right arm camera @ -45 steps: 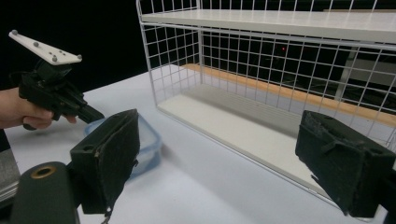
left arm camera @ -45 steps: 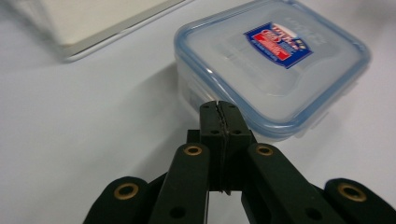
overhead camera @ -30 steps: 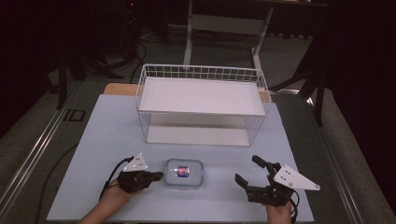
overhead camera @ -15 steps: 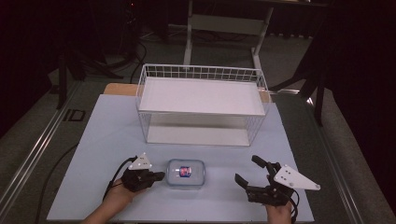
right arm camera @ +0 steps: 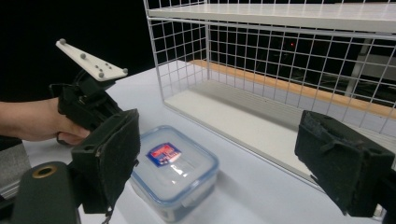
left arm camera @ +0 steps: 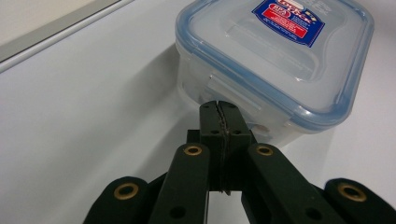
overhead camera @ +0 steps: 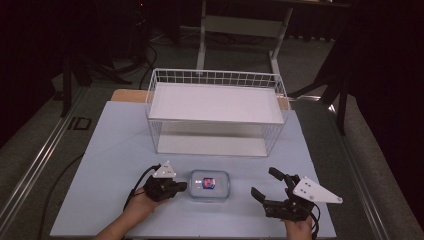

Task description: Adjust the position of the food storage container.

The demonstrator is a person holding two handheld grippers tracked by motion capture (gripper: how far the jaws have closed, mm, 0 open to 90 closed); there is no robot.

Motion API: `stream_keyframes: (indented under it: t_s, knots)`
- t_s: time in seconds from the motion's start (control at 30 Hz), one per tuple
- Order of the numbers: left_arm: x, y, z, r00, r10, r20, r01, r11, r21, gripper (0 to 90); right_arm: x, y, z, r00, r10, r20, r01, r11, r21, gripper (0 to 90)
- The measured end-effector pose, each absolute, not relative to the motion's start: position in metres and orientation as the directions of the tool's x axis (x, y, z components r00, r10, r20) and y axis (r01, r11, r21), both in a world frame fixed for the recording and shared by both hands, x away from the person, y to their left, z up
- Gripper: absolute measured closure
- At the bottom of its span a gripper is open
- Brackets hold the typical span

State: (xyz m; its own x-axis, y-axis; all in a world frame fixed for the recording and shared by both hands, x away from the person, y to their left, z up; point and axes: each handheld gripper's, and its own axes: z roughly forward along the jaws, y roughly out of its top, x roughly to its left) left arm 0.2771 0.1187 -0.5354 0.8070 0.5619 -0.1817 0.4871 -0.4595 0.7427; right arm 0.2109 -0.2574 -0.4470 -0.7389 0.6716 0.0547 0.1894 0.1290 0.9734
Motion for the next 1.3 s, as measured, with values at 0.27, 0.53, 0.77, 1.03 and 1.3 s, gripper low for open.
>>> stream_keyframes:
  t_s: [0.27,0.53,0.77,1.03,1.3]
  knots:
    - [0.281,0.104,-0.537,0.821,0.540,-0.184,0.477,-0.473,0.741,90.0,0.211,-0.258,-0.448,-0.738,0.672,0.058,0.195,0.130,0.972,14.3]
    - [0.279,0.097,-0.538,0.833,0.523,-0.183,0.462,-0.474,0.750,90.0,0.211,-0.258,-0.448,-0.738,0.673,0.050,0.190,0.136,0.972,14.3]
    - [0.277,0.110,-0.528,0.820,0.537,-0.200,0.474,-0.439,0.764,88.7,0.211,-0.256,-0.450,-0.744,0.666,0.049,0.195,0.147,0.970,14.2]
    - [0.266,0.130,-0.509,0.811,0.537,-0.230,0.455,-0.333,0.826,50.8,0.212,-0.248,-0.450,-0.742,0.670,0.005,0.206,0.221,0.953,17.0]
    - [0.253,0.139,-0.489,0.805,0.545,-0.234,0.439,-0.282,0.853,2.1,0.212,-0.240,-0.449,-0.737,0.675,-0.044,0.212,0.292,0.933,16.4]
